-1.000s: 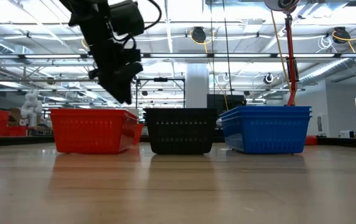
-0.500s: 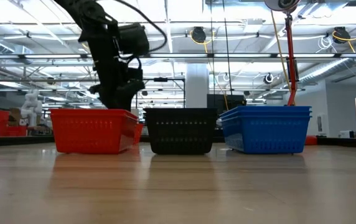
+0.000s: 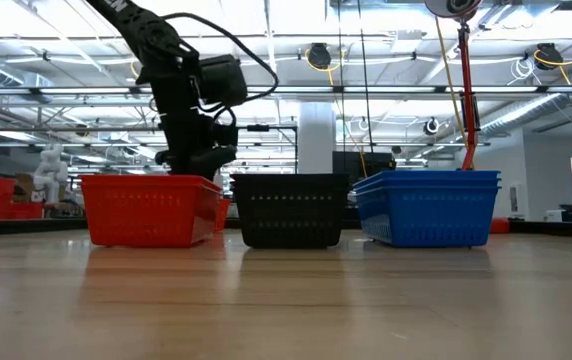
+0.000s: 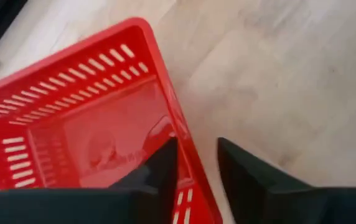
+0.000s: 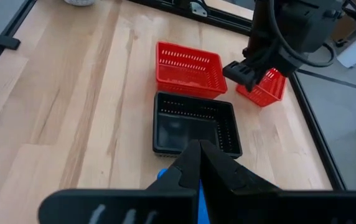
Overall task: Stack baskets by color
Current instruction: Stack the top red bin on the bottom stacked red bins
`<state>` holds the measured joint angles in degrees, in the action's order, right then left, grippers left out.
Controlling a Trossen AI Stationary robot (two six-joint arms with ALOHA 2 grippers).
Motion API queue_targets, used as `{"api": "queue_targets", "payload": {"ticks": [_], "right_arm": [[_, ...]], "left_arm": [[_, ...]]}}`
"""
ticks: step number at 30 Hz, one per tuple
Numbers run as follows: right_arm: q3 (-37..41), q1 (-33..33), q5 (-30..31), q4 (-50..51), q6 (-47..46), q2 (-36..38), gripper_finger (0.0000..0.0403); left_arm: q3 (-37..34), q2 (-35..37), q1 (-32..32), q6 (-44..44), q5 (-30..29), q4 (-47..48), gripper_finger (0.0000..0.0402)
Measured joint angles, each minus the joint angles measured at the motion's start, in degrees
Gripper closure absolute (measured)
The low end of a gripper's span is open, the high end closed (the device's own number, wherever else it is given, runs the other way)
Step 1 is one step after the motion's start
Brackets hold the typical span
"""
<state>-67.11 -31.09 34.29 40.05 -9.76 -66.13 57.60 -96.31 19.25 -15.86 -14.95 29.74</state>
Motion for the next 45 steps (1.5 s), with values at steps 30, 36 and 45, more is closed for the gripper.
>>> {"api": "queue_targets", "payload": {"ticks": [30, 36, 45], "right_arm": [[0.04, 0.0, 0.02, -3.78, 1.13, 0.0, 0.0403], [0.04, -0.01, 0.07, -5.7, 1.67, 0.0, 0.0403], [0.04, 0.0, 0.1, -7.17, 1.51, 0.01, 0.0403]], "left_arm": [[0.02, 19.83, -27.66, 6.03, -11.84, 12.7, 0.0394], [1.02, 19.89, -33.31, 6.27, -14.94, 15.78, 0.0392], [8.54, 19.86, -41.48, 3.06, -19.9, 23.63, 0.0394]]}}
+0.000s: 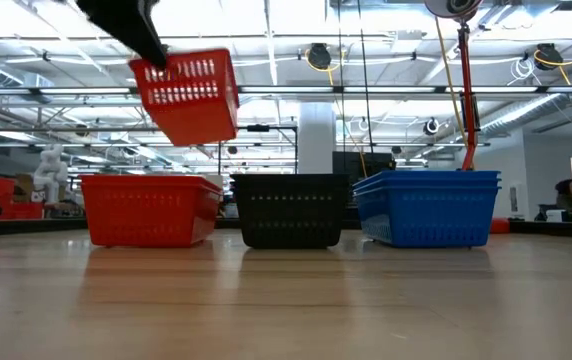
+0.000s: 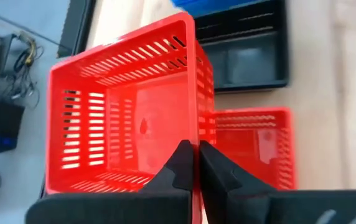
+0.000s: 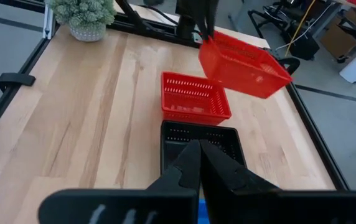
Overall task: Stack baskets by color
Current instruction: Stack the top red bin on the bottom stacked red bins
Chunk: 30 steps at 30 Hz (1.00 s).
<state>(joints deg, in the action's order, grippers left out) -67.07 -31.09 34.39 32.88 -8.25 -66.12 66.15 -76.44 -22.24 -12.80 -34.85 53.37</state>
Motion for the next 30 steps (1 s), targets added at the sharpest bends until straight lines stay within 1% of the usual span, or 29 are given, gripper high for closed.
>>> {"api": "queue_targets", "payload": {"ticks": [5, 11, 14, 20, 24, 30], "right_arm": [[0.0, -0.01, 0.02, 0.09, 0.0, -0.01, 0.0403], [0.0, -0.02, 0.02, 0.35, 0.0, -0.01, 0.0403], [0.0, -0.01, 0.02, 0.37, -0.48, -0.01, 0.0403], [0.0, -0.02, 0.02, 0.37, -2.22, -0.01, 0.0403], [0.0, -0.02, 0.02, 0.35, -2.58, 0.0, 0.0403], [0.0, -0.02, 0.02, 0.35, -2.6, -0.01, 0.0403]], "left_arm": [[4.7, 0.0, -3.76, -2.56, -0.43, 5.46, 0.0395], [10.06, 0.0, -7.19, -7.55, -1.03, 15.32, 0.0395], [11.72, -0.02, -8.94, -8.41, -1.22, 17.52, 0.0395], [12.35, -0.99, -13.4, -10.38, -1.9, 17.24, 0.0395], [12.35, -3.95, -15.57, -12.48, -2.81, 17.14, 0.0395], [12.33, -9.88, -16.57, -16.3, -2.88, 17.15, 0.0393]]}}
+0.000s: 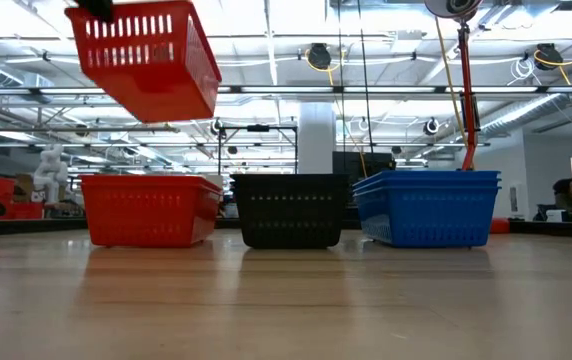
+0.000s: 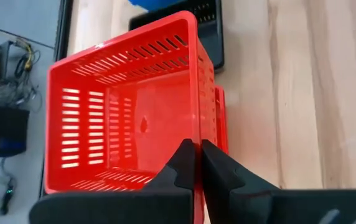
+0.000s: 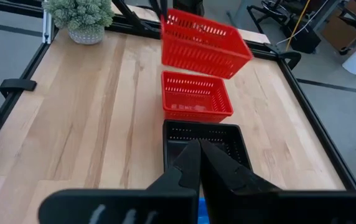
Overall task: Stack baskets by color
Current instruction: Stack the top red bin on the bottom stacked red bins
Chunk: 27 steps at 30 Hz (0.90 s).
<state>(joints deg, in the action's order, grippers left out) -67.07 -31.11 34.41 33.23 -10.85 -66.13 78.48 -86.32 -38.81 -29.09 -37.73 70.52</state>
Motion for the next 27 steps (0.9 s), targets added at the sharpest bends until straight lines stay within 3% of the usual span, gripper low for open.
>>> {"api": "queue_targets", "payload": {"ticks": [11, 18, 27], "right_arm": [[0.0, 0.0, 0.0, 0.0, -0.45, 0.0, 0.0403], [0.0, 0.0, 0.0, 0.0, -0.46, 0.0, 0.0403], [0.0, 0.0, 0.0, 0.0, -0.46, 0.0, 0.0403]], "left_arm": [[-1.93, -8.3, -0.07, -4.72, -0.55, 0.06, 0.039], [-6.27, -8.61, 0.31, -5.95, -1.32, -2.33, 0.0395], [-10.47, -8.57, 2.14, -0.86, -1.38, -10.84, 0.0391]]}}
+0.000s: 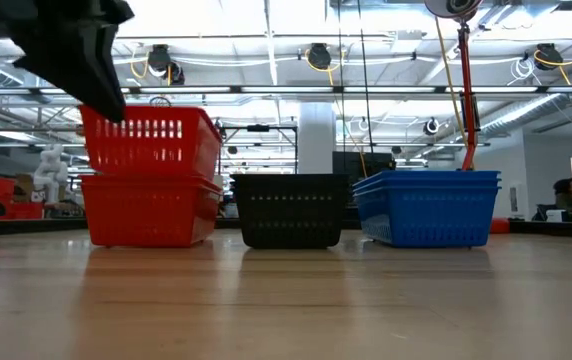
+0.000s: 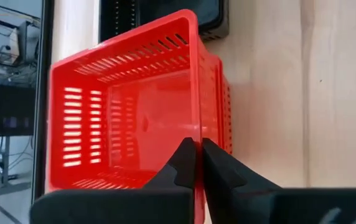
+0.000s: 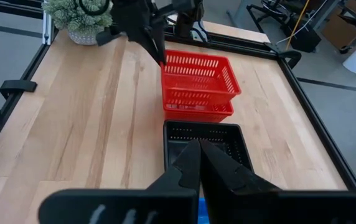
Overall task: Stack baskets by color
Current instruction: Stack the top red bin on the bottom stacked red bins
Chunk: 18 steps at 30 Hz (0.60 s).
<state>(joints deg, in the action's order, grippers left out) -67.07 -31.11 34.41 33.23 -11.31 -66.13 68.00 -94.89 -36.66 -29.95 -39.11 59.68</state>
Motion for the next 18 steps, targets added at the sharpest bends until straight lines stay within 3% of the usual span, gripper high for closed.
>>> {"api": "queue_targets", "payload": {"ticks": [18], "right_arm": [[0.0, 0.0, 0.0, 0.0, 0.0, 0.0, 0.0403]], "left_arm": [[-5.07, 0.02, 2.1, 2.62, 1.11, -7.06, 0.0362]]}}
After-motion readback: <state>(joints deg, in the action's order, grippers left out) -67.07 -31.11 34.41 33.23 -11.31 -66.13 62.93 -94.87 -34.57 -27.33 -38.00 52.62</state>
